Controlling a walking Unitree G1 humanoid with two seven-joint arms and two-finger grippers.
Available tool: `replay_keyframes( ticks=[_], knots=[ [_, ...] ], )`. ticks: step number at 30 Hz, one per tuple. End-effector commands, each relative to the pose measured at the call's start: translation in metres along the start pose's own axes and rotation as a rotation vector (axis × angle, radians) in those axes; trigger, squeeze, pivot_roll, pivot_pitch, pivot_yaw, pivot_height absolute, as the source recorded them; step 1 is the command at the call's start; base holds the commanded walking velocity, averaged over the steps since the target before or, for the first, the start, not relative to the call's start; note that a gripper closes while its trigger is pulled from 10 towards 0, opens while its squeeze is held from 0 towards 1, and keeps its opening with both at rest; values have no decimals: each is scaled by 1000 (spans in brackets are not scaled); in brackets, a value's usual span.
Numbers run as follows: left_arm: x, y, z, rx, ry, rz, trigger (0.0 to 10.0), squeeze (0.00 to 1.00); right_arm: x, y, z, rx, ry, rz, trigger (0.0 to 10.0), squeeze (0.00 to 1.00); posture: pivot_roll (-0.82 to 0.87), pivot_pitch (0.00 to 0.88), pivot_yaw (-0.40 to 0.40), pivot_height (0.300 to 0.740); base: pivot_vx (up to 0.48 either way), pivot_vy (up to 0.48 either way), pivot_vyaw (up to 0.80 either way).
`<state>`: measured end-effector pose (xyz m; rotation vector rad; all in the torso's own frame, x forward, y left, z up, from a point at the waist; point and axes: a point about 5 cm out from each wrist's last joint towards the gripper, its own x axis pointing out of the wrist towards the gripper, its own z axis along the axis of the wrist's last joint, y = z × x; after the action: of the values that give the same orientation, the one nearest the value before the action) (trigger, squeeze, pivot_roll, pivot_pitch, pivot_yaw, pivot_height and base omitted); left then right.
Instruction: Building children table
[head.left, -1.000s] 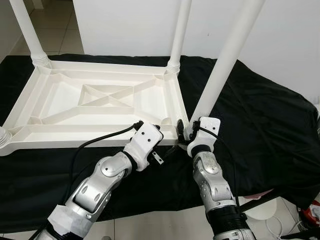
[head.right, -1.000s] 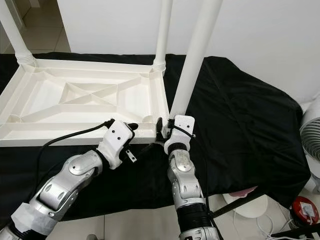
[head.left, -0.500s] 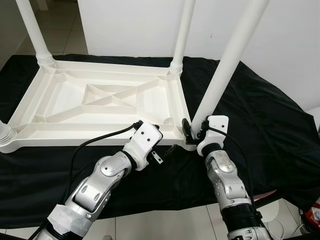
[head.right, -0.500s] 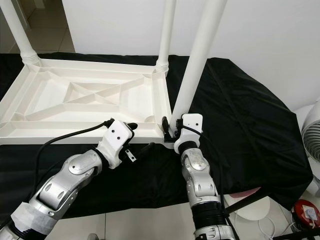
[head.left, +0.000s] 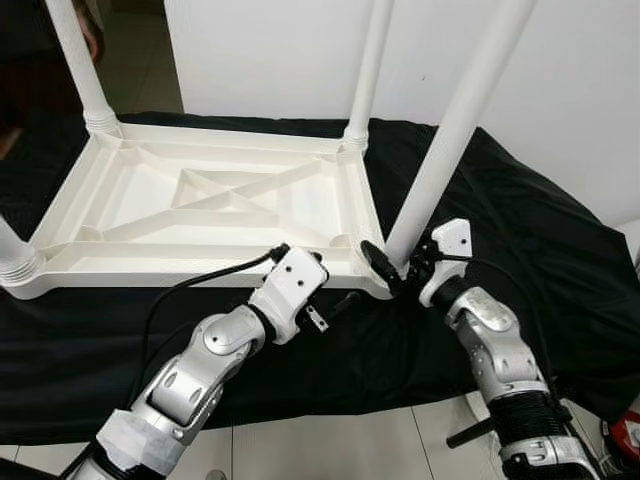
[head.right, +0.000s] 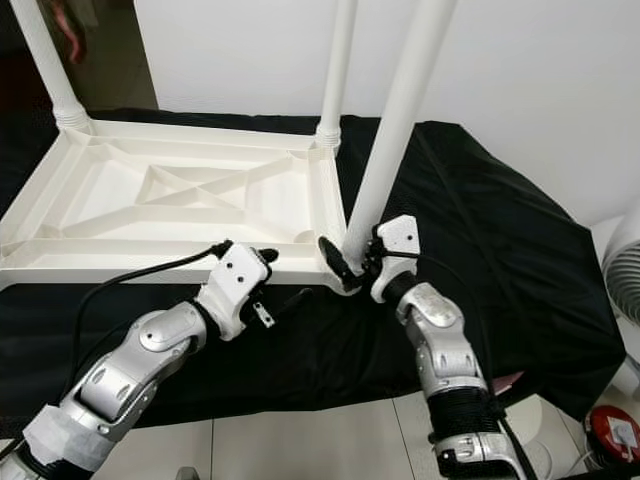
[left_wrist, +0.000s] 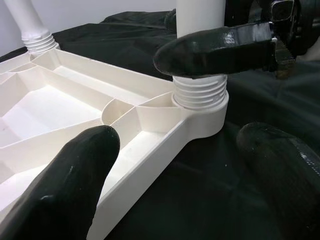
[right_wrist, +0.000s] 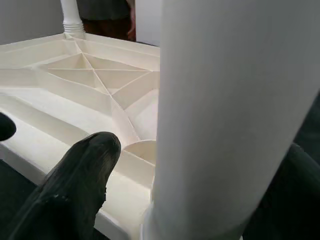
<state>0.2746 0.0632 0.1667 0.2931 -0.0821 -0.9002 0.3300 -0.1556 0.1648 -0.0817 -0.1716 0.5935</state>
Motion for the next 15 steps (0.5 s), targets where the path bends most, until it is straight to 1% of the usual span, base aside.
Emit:
replay_keyframes(
  ticks=[1,4,11,12,13,15],
  knots=[
    [0,-11,3,6,-13,-152,10000,0,0,-4,-4,-12,18,25,10000,0,87,46,-71,740,0,0,0],
    [0,-10,3,11,-13,-152,10000,0,3,-6,-6,-37,40,54,10000,0,91,42,-69,740,0,0,0],
    [2,-7,6,16,-19,-150,10000,0,8,-9,-9,-35,62,87,10000,0,95,41,-65,740,0,0,0],
    [2,-7,7,14,-20,-154,10000,0,9,-10,-11,-29,68,98,7882,0,94,41,-63,740,0,0,0],
    [3,-8,7,14,-20,-159,10000,0,9,-10,-12,-26,73,104,4431,0,95,43,-64,740,0,0,0],
    [3,-8,7,14,-20,-162,10000,0,10,-11,-14,-23,76,112,4431,0,96,43,-63,740,0,0,0]
  ],
)
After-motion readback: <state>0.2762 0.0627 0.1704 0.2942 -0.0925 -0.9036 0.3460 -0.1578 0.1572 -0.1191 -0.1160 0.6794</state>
